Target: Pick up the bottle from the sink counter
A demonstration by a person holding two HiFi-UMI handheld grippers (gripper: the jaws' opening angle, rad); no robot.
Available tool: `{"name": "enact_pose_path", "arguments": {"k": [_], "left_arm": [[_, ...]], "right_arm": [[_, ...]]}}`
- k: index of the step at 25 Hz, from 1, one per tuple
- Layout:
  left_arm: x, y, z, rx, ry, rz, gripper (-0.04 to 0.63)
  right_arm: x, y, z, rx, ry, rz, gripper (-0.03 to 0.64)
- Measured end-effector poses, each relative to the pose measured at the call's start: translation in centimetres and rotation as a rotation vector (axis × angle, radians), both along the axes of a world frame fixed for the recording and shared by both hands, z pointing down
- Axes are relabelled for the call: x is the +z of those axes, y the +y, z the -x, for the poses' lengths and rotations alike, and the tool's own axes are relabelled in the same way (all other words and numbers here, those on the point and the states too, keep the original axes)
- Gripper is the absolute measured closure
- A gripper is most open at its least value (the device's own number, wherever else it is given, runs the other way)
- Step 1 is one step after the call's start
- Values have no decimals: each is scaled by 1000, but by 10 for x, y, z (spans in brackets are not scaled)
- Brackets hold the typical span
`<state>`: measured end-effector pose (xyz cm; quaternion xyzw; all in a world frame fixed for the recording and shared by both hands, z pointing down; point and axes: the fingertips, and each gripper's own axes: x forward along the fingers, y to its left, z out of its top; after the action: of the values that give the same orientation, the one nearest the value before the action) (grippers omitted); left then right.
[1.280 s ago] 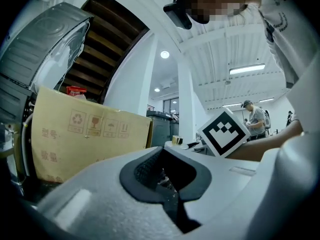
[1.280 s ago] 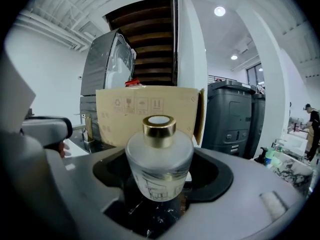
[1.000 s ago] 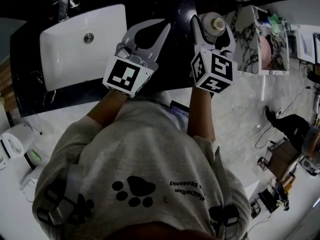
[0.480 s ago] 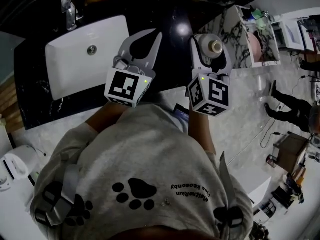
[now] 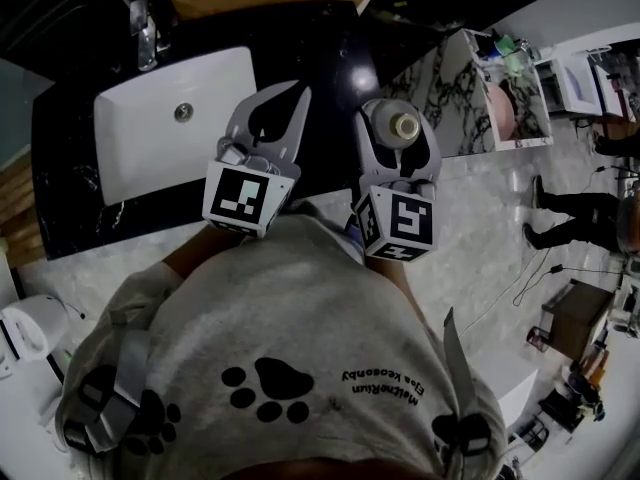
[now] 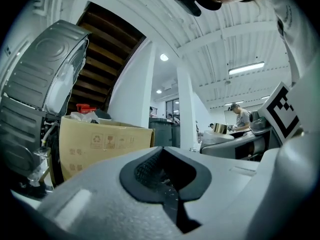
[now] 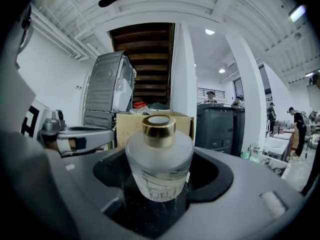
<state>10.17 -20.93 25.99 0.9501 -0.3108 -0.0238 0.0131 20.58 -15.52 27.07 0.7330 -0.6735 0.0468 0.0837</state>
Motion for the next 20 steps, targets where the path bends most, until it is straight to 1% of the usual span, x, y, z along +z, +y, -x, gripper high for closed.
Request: {"name": "enact_pose_path", "arguments": {"k": [5,8,13,15,20], "left_arm": [[4,6,-19,23,-22,16,593],[6,7,-27,26,-16,8,592],[4,6,-26,12,-9,-3,593],[2,6,-26,7,-10,-18,592],[4,8,-25,-6,-2,-21,594]], "right_arm": [[0,-3,-10,-33,10,7,287],[5,-4,-14,-49,5,11,287],[11,-9,-9,-81,-25,11,287],[8,-10,-6,-100,-17,4,287],[7,-10,-4,-120,-5,-3,287]]}}
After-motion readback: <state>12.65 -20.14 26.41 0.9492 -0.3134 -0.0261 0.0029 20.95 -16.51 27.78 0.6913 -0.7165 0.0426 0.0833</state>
